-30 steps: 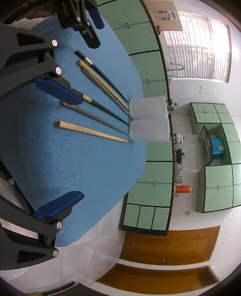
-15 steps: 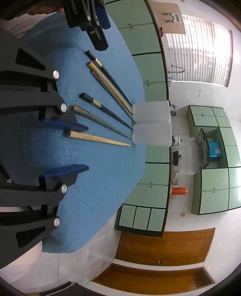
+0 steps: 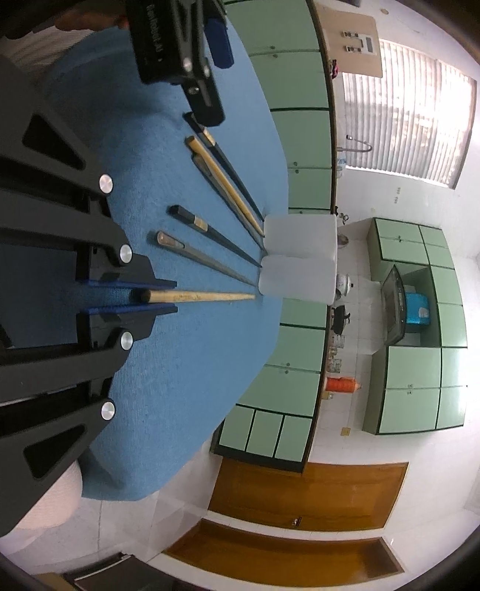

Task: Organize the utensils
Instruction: 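Close the right tool on a wooden chopstick while the left tool grasps a dark chopstick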

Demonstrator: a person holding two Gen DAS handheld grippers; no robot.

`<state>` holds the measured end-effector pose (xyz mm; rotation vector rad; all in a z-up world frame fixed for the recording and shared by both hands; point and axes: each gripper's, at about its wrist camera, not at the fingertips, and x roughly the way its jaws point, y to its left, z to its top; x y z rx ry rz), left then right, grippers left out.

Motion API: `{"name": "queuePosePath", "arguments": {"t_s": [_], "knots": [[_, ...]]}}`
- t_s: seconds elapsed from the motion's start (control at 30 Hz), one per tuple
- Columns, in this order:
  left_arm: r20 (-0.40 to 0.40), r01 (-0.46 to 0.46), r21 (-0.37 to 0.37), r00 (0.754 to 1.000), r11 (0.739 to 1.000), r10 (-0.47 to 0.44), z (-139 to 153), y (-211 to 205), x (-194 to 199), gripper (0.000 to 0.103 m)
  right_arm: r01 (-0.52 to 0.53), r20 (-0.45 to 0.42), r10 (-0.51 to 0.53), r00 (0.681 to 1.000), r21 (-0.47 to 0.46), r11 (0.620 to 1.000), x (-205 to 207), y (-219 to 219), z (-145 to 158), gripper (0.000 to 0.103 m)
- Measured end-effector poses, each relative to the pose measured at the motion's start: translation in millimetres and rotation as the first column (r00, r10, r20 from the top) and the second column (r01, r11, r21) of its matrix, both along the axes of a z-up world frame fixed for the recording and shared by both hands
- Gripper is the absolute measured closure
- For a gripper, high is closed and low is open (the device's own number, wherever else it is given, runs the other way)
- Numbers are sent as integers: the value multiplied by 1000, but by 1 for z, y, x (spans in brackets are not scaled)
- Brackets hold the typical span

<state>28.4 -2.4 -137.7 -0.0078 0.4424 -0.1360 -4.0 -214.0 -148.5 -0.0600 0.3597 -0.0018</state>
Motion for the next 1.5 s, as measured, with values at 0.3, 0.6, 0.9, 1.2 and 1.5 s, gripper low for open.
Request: {"name": "queuePosePath", "arguments": {"t_s": [0.3, 0.6, 0.9, 1.2, 1.5], "knots": [[-12, 1, 26, 1000, 1000, -1, -3, -4, 0, 28, 13, -4, -13, 1000, 4, 1000, 3, -3, -2, 96], [-2, 25, 44, 1000, 999, -25, -7, -19, -10, 54, 14, -6, -14, 1000, 6, 1000, 4, -3, -2, 96], [-7, 57, 42, 998, 998, -56, -10, -31, -9, 82, 12, -10, -12, 1000, 18, 1000, 3, -6, -3, 96], [-9, 47, 35, 999, 998, -47, -11, -40, -9, 95, 8, -14, -8, 1000, 34, 999, 3, -10, -2, 96], [32, 32, 55, 999, 998, -34, 8, -40, -15, 97, -2, -1, 3, 1000, 43, 999, 0, -18, 8, 96]]}}
